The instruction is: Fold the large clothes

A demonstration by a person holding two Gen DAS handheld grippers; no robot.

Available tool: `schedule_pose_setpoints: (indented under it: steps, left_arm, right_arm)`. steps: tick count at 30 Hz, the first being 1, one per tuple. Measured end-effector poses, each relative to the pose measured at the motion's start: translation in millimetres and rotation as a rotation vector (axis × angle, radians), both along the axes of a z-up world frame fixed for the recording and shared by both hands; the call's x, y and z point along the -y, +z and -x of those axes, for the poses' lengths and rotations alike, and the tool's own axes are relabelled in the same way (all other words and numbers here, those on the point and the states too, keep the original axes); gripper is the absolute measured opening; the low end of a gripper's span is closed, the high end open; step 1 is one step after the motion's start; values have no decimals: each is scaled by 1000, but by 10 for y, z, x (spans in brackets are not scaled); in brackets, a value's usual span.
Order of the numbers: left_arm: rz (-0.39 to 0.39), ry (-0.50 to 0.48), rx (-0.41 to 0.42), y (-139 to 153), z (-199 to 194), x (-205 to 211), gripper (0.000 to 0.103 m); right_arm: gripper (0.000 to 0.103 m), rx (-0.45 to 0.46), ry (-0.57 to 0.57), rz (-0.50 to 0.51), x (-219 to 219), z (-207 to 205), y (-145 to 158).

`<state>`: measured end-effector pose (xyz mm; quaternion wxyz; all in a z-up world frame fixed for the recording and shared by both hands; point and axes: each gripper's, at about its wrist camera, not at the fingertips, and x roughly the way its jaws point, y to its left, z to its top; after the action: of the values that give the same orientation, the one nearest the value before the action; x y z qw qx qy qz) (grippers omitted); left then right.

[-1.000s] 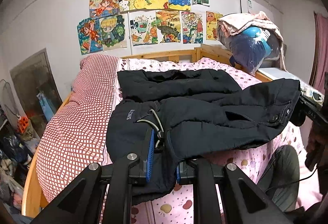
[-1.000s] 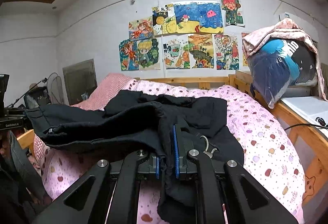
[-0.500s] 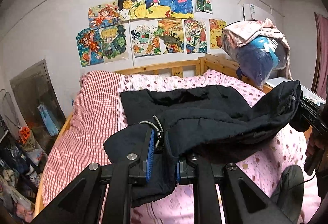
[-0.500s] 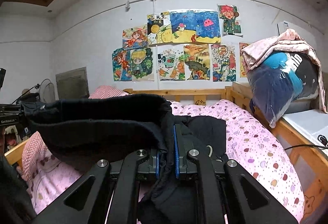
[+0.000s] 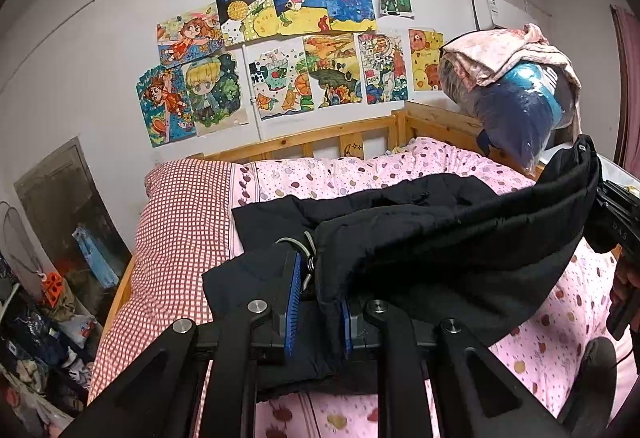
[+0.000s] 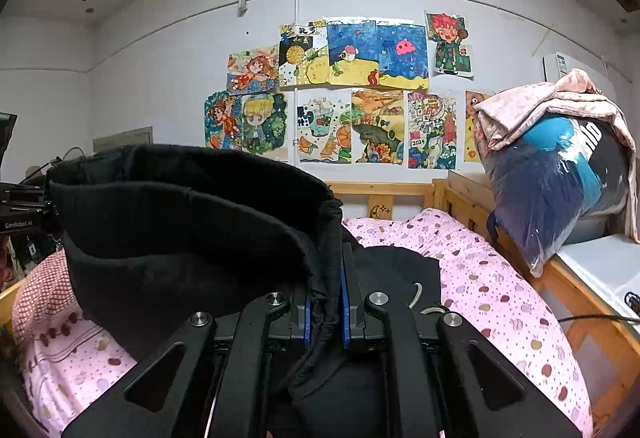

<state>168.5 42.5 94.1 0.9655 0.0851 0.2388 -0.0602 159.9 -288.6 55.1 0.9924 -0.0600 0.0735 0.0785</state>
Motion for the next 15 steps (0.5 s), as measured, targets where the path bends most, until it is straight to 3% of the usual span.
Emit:
schedule_pose_setpoints:
  steps: [5,15]
  left_arm:
    - [39,9,6,7,-238,-33,16]
    - [23,14,11,-33,-631,-53,16]
  right_arm:
    - [10,-5,-9,-25,-9,-168,35]
    - [10,5,-39,-17,-92,-515,12]
